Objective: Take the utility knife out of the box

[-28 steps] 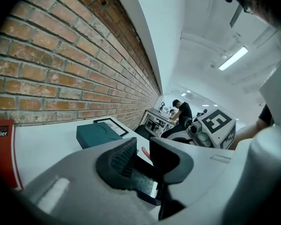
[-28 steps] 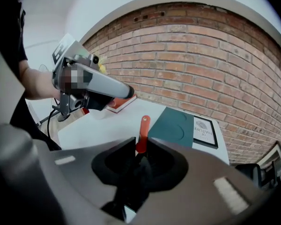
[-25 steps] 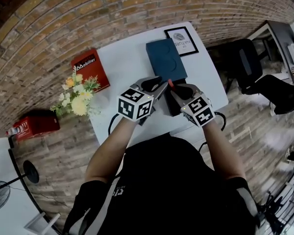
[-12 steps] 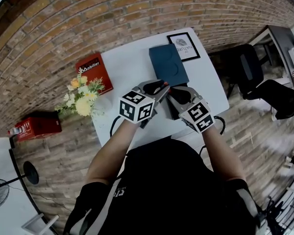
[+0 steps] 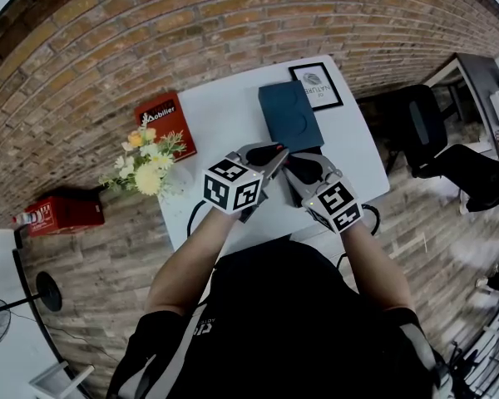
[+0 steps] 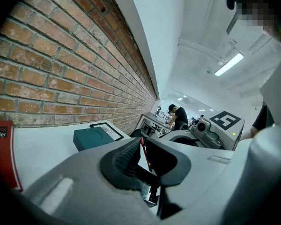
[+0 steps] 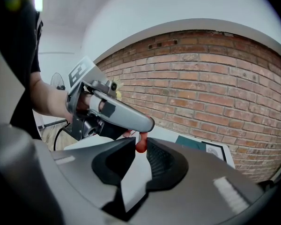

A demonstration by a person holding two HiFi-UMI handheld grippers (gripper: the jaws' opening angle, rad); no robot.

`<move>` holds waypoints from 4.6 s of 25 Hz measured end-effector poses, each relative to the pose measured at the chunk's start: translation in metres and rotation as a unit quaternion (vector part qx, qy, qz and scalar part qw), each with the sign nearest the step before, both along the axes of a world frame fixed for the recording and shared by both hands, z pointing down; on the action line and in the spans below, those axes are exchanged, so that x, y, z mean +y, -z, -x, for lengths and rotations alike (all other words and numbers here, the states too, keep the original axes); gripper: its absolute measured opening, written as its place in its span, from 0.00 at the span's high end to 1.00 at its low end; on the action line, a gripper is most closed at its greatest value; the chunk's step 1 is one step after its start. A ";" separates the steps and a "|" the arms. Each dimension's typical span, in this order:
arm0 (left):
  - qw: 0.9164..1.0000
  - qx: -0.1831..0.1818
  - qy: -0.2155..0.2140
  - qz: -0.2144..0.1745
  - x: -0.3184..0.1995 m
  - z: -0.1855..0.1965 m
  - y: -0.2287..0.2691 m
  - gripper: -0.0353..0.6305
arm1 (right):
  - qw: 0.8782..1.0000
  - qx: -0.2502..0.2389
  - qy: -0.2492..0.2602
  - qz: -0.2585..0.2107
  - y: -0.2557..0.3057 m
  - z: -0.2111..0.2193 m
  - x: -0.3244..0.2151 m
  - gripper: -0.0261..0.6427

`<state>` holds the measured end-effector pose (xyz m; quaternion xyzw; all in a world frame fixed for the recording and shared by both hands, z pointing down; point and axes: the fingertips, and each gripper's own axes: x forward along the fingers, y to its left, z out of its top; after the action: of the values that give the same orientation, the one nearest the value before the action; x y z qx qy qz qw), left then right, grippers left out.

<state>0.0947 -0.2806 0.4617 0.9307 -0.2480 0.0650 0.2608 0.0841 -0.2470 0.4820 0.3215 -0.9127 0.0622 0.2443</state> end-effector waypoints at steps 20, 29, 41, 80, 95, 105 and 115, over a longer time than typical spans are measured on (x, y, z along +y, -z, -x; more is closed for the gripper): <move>0.999 -0.013 0.004 -0.048 0.013 0.049 0.015 0.92 | 0.994 -0.029 -0.107 -0.005 0.009 -0.009 0.017 0.90; 0.997 -0.025 0.002 -0.072 0.012 0.048 0.029 0.92 | 0.984 -0.026 -0.176 -0.008 0.018 -0.055 0.034 0.93; 0.991 -0.043 0.059 -0.110 0.003 0.009 0.062 0.92 | 0.972 -0.073 -0.220 -0.044 0.055 -0.157 0.036 0.96; 0.955 -0.061 0.196 -0.215 0.007 -0.044 0.139 0.92 | 0.918 -0.219 -0.268 -0.195 0.179 -0.302 0.032 0.96; 0.958 -0.080 0.207 -0.180 0.009 -0.019 0.091 0.92 | 0.937 -0.181 -0.248 -0.168 0.145 -0.268 0.033 0.96; 0.961 -0.079 0.202 -0.171 0.016 -0.020 0.091 0.92 | 0.941 -0.176 -0.243 -0.156 0.136 -0.263 0.041 0.96; 0.962 -0.084 0.193 -0.174 0.018 -0.028 0.095 0.92 | 0.942 -0.178 -0.240 -0.154 0.137 -0.264 0.041 0.96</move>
<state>0.1230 -0.2627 0.3666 0.8876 -0.4511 0.0473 0.0803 0.3476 -0.2062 0.3450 0.5486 -0.8354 0.0340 0.0030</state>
